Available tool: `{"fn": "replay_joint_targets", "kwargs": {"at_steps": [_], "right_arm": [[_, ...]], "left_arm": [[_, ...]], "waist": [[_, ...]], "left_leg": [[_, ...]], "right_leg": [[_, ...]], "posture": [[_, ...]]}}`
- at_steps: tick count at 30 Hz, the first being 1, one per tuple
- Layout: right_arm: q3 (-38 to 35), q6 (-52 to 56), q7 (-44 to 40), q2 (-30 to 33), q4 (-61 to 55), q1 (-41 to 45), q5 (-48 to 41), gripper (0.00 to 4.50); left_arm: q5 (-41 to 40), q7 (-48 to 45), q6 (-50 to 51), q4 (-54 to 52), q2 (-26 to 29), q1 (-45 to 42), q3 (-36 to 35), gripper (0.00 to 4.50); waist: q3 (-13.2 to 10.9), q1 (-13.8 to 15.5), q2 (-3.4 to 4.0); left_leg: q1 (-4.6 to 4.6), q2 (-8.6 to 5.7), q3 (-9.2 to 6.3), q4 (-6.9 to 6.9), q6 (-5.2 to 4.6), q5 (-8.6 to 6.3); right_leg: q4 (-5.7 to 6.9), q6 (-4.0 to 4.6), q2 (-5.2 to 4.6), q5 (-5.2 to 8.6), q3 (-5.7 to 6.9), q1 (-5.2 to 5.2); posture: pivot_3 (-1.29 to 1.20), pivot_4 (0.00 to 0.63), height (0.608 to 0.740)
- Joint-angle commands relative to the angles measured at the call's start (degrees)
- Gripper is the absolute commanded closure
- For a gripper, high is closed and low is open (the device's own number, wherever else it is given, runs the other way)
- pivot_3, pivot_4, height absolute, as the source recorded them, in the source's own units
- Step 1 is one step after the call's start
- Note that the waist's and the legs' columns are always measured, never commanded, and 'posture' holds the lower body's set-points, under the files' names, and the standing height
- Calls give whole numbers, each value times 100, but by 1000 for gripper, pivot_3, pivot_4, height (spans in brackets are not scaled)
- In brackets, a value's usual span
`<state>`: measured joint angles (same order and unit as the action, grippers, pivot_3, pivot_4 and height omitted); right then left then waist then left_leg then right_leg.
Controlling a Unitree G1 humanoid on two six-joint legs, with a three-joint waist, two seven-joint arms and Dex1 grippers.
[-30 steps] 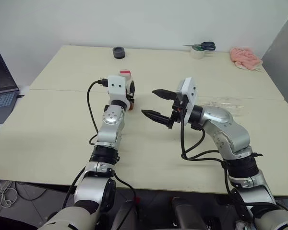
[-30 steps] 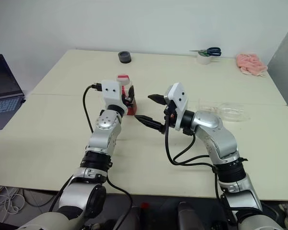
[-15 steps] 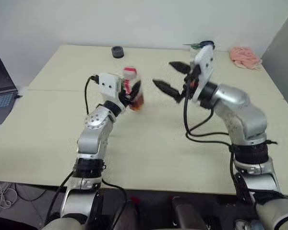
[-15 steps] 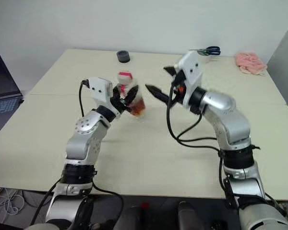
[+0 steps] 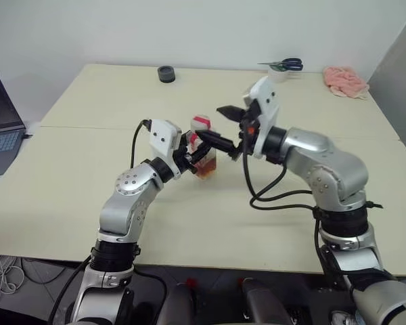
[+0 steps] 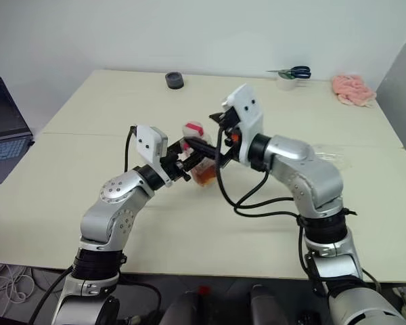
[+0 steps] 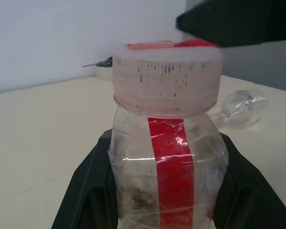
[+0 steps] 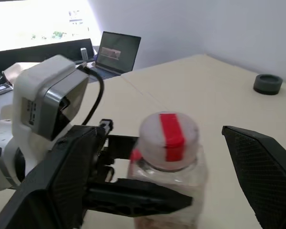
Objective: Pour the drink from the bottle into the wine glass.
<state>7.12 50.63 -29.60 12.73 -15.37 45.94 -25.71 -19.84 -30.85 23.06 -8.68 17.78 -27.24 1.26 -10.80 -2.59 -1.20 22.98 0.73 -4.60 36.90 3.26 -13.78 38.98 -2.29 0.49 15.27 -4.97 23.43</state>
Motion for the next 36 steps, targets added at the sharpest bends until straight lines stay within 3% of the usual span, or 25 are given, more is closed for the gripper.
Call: {"fn": "replay_joint_targets", "kwargs": {"at_steps": [1, 9, 12, 18, 22, 23, 25, 27, 30, 32, 36], "right_arm": [[17, -162, 284, -105, -29, 124, 192, 0], [-92, -97, 565, -282, 107, 166, 204, 0], [-187, -86, 678, -383, 187, 173, 151, 592], [-210, -65, 731, -370, 256, 218, 206, 2639], [-54, -87, 608, -236, 320, 242, 304, 2637], [78, -213, 297, -114, 374, 281, 287, 2637], [413, -532, -1223, 241, 113, 204, -294, 2637], [220, -682, -2312, 221, 521, 360, -935, 2637], [680, -1503, -3682, 640, 1409, 702, -375, 2637], [779, -1662, -4001, 778, 1581, 815, -230, 2637], [445, -1590, -3757, 786, 1636, 817, -264, 2637]], "left_arm": [[34, -59, -185, -179, -42, -154, 63, 2577], [16, -119, -164, -271, -57, -88, 96, 2577], [47, -123, -182, -252, -66, -105, 108, 2577], [80, -131, -199, -252, -74, -68, 113, 2577], [63, -148, -174, -289, -81, -76, 115, 2577], [20, -189, -156, -311, -79, -84, 111, 2577], [-86, -280, -134, -340, -83, -105, 91, 2577], [-160, -353, -147, -342, -119, -93, 69, 2583], [-179, -461, -47, -382, -73, -52, 134, 2604], [-214, -461, 8, -415, -60, -45, 112, 2606], [-191, -440, 5, -437, 6, 25, 95, 2610]], "waist": [[0, -9, 0], [0, -50, 0], [0, -50, 0], [0, -56, 0], [0, -56, 0], [0, -56, 0], [-1, -36, -1], [-1, -29, -2], [-4, -69, 1], [-4, -84, 2], [-4, -92, 2]], "left_leg": [[0, 0, 0, 0, 0, 0], [0, 0, 0, 0, 0, 0], [0, -1, 0, 0, 0, 0], [0, 0, 0, -1, 0, 0], [0, -1, 0, -1, 0, 0], [0, 0, 0, -1, 0, 0], [1, -1, 0, -1, 0, 0], [4, -5, -1, 0, 0, 0], [-4, -5, 5, 0, -2, -1], [-8, 0, 6, -2, -2, -1], [-8, 11, 1, -5, -2, -1]], "right_leg": [[0, 0, 0, 0, 0, 0], [0, 0, 0, 0, 0, 0], [-1, 0, -1, 0, 0, 0], [-1, 0, 0, 0, 0, 0], [-1, 0, 0, 0, 0, 0], [-1, 0, 0, 0, 0, 0], [-1, 0, 0, 0, 1, 0], [-12, -2, -3, 1, 4, -3], [-11, -3, -3, 0, -1, -7], [-8, -2, 3, 0, -2, -7], [-2, 0, 16, 0, -1, -5]], "posture": [[0, 150, 740], [0, 150, 740], [0, 150, 740], [0, 150, 740], [0, 150, 740], [0, 150, 740], [0, 150, 740], [0, 150, 740], [0, 150, 740], [0, 150, 740], [0, 150, 740]]}}
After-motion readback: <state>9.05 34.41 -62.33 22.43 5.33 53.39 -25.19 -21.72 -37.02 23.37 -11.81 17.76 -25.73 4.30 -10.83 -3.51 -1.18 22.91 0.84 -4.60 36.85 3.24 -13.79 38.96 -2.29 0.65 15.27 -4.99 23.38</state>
